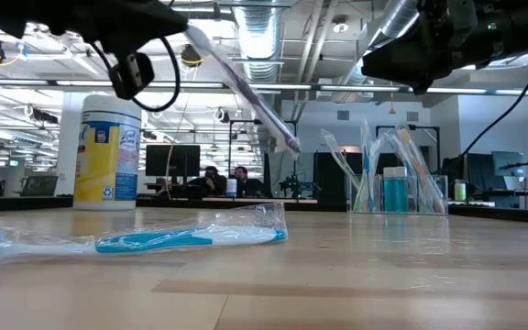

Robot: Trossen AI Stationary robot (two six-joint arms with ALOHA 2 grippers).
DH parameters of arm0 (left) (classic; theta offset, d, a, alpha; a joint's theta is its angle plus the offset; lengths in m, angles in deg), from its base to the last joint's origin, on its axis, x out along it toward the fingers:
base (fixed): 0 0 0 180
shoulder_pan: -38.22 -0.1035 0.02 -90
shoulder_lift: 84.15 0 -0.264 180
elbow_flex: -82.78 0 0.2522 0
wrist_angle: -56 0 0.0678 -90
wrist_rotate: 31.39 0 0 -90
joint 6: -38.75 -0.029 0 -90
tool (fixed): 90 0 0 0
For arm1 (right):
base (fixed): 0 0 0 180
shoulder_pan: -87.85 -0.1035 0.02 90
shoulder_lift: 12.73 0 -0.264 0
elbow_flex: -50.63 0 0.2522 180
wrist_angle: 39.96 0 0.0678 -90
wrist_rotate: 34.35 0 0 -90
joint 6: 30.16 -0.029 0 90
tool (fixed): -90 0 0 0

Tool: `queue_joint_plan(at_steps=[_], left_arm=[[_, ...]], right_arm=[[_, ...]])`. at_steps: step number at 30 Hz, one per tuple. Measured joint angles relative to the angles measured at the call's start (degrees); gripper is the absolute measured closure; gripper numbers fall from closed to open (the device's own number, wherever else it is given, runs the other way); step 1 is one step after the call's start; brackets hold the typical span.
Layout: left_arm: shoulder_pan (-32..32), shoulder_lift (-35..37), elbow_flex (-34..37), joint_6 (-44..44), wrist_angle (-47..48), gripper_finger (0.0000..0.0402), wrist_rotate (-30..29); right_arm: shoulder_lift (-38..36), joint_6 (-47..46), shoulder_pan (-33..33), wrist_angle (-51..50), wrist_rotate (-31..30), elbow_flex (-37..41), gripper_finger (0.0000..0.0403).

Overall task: Pick & Place toothbrushing station
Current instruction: Put the purple toothbrush into the left transparent organizer

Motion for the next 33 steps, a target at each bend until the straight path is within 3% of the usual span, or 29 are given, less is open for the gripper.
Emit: queue_joint_plan(at_steps=[6,14,26,33], left_arm=[[-4.48,-0.08,-0.65,0.10,-1.32,0.0401,3.52],[-8.77,-1.43,-6.89,-1.71,-1.44,0.0401,8.75],[-14.61,-14.92,-14.92,-1.39,-0.72,0.0401,19.43],[-16.50,-18.85,-18.41,-1.31,-0.72,0.0401,22.95]], right_arm=[[0.00,1.16,-0.22,0.00,1.46,0.00,0.0279],[3.34,3.49,-0.22,0.07,3.01,-2.09,0.0280],[15.63,13.06,-2.29,-0.08,2.97,-12.22,0.0282],[20.88,13.14,-3.72,-11.85,2.85,-19.36,0.0280]])
